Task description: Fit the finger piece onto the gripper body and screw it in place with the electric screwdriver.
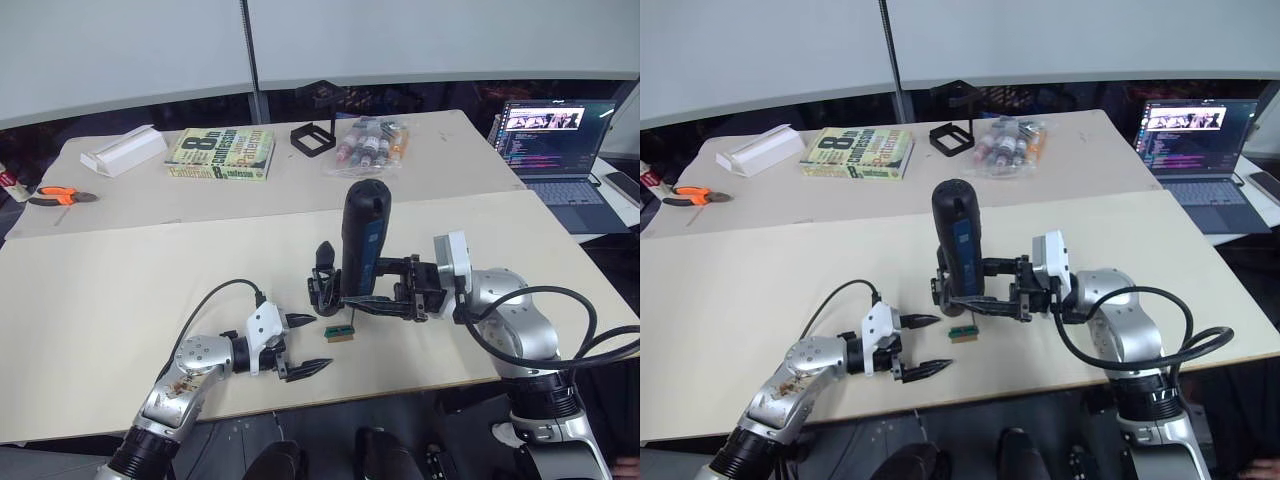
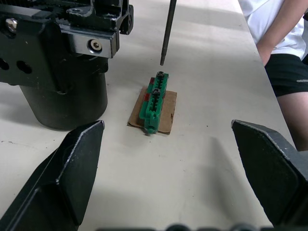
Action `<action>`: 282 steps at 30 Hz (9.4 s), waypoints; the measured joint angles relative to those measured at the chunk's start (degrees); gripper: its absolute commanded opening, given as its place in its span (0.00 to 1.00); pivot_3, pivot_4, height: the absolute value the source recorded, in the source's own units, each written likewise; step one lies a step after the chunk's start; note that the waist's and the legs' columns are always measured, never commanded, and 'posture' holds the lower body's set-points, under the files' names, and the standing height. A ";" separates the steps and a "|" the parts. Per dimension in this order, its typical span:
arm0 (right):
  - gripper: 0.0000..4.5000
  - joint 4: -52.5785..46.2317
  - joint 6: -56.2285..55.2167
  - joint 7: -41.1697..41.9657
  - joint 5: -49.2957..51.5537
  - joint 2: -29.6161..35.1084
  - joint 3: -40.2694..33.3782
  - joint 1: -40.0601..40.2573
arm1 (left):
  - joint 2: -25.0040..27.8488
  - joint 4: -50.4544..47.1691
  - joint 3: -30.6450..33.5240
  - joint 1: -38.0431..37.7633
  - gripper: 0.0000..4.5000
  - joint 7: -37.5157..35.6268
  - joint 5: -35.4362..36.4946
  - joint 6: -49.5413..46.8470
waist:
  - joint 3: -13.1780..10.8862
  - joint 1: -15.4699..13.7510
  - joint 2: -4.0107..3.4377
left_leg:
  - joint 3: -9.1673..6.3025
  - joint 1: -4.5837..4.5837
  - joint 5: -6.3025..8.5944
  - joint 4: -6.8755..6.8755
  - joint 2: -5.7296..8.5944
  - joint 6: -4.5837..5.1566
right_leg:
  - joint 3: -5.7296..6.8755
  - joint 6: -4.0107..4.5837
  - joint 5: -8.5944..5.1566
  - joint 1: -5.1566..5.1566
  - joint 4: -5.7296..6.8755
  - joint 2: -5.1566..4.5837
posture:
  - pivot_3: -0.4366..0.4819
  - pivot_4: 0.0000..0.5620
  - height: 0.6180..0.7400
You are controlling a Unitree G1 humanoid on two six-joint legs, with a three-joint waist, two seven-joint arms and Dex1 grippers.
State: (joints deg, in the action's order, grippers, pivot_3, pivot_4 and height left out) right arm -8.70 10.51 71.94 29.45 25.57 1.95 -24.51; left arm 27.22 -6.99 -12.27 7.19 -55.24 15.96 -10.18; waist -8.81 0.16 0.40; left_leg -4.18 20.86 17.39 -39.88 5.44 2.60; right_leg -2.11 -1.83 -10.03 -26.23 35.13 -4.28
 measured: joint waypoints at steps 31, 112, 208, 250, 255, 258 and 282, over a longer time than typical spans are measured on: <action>0.43 0.15 -0.01 -2.15 -0.09 0.60 1.71 0.01 | -0.50 0.25 -0.08 -0.08 1.00 -0.14 -0.09 0.26 | 0.00 -0.01 0.00 | 0.00 0.00 0.00 0.00 0.00 0.00 | 0.00 0.00 0.00 0.00 0.00 0.00 | 0.48 0.27 1.00; 0.43 0.19 0.11 -1.75 -0.12 1.94 2.09 0.77 | -0.73 1.09 -0.18 -0.39 1.00 -0.47 -0.10 1.44 | 0.01 -0.05 0.01 | 0.00 -0.02 0.00 -0.01 0.00 0.00 | 0.00 0.00 0.00 0.02 0.01 0.00 | 0.48 0.27 1.00; 0.43 11.46 14.56 -1.00 3.13 -3.86 4.12 -24.58 | -3.15 -9.60 7.76 -7.08 1.00 11.34 3.18 1.51 | 0.01 0.54 0.01 | 0.02 0.18 0.02 0.00 0.00 0.03 | 0.01 0.01 0.01 -0.16 -0.02 -0.03 | 0.48 0.27 1.00; 0.43 11.45 15.14 -1.12 3.27 -3.96 3.94 -23.85 | -2.90 -9.61 7.76 -7.15 1.00 10.77 3.24 1.56 | 0.01 0.54 0.01 | 0.02 0.18 0.02 0.00 0.00 0.03 | 0.00 0.01 0.01 -0.16 -0.02 -0.03 | 0.48 0.27 1.00; 0.43 11.45 15.15 -1.06 3.27 -3.85 3.94 -23.86 | -2.96 -9.57 7.72 -7.17 1.00 10.74 3.24 1.60 | 0.01 0.55 0.01 | 0.02 0.18 0.02 0.00 0.00 0.03 | 0.01 0.01 0.01 -0.16 -0.02 -0.03 | 0.48 0.27 1.00; 0.43 11.45 15.15 -0.99 3.27 -3.80 3.95 -23.86 | -3.00 -9.44 7.68 -7.17 1.00 10.74 3.22 1.61 | 0.01 0.54 0.00 | 0.02 0.18 0.02 0.00 0.00 0.03 | 0.01 0.01 0.01 -0.16 -0.02 -0.03 | 0.48 0.27 1.00; 0.43 11.45 15.82 -0.86 3.25 -3.16 3.97 -23.86 | -3.28 -8.91 7.20 -7.18 1.00 10.70 3.18 1.82 | 0.01 0.54 0.00 | 0.02 0.18 0.02 0.00 0.00 0.03 | 0.00 0.01 0.01 -0.16 -0.02 -0.03 | 0.48 0.27 1.00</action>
State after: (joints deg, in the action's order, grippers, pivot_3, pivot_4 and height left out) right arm 2.75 26.33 71.07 32.70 22.41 5.92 -48.37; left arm 23.93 -15.90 -5.07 0.01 -44.54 19.14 -8.36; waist -8.80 0.70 0.40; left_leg -4.15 21.04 17.41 -39.88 5.44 2.63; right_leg -2.10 -1.82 -10.02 -26.39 35.11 -4.32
